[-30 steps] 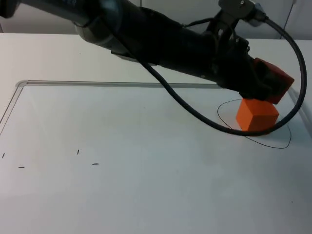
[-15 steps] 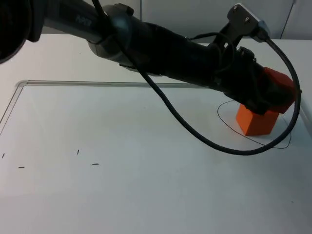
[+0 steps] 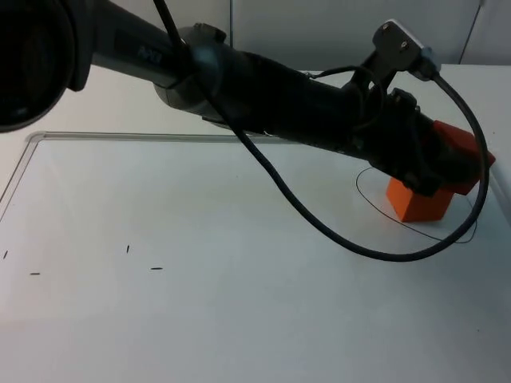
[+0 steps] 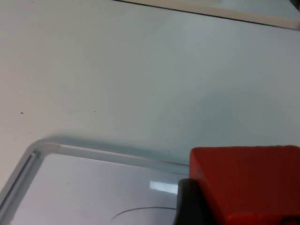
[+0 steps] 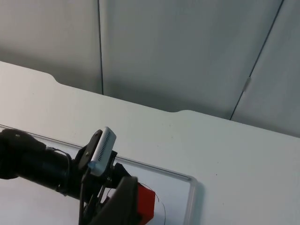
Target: Pick up one cube with the left hand and another cube with the right hand. First place the cube in the right hand at the target position, then stack the cube in the left hand on top.
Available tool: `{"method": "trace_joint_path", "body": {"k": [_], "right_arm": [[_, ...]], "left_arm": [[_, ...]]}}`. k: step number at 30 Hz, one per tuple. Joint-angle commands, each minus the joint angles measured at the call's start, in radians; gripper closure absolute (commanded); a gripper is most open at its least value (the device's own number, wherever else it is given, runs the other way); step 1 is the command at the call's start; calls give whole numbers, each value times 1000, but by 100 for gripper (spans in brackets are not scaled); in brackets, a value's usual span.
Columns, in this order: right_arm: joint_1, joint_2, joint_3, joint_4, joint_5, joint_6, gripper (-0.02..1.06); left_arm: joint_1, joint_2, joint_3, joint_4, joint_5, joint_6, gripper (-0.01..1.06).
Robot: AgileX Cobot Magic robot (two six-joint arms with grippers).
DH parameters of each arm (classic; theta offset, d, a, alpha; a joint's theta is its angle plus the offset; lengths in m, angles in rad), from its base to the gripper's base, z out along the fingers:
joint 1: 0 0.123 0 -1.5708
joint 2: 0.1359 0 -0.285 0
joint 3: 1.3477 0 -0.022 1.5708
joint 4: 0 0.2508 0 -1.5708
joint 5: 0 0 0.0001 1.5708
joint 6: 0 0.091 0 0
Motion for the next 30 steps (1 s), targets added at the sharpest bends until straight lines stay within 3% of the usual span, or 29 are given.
{"method": "trace_joint_path", "body": {"k": [1, 10, 18, 30], "right_arm": [[-2, 6, 1, -9, -6, -4, 0], [-2, 6, 91, -28, -80, 24, 0], [-2, 6, 91, -51, -81, 24, 0], [-2, 6, 91, -62, -81, 24, 0]], "left_arm": [[9, -7, -13, -13, 7, -1, 105], [9, -3, -33, -13, 7, -5, 105], [9, 75, -101, -13, 23, -55, 105], [13, 81, -104, -13, 42, -55, 105]]}}
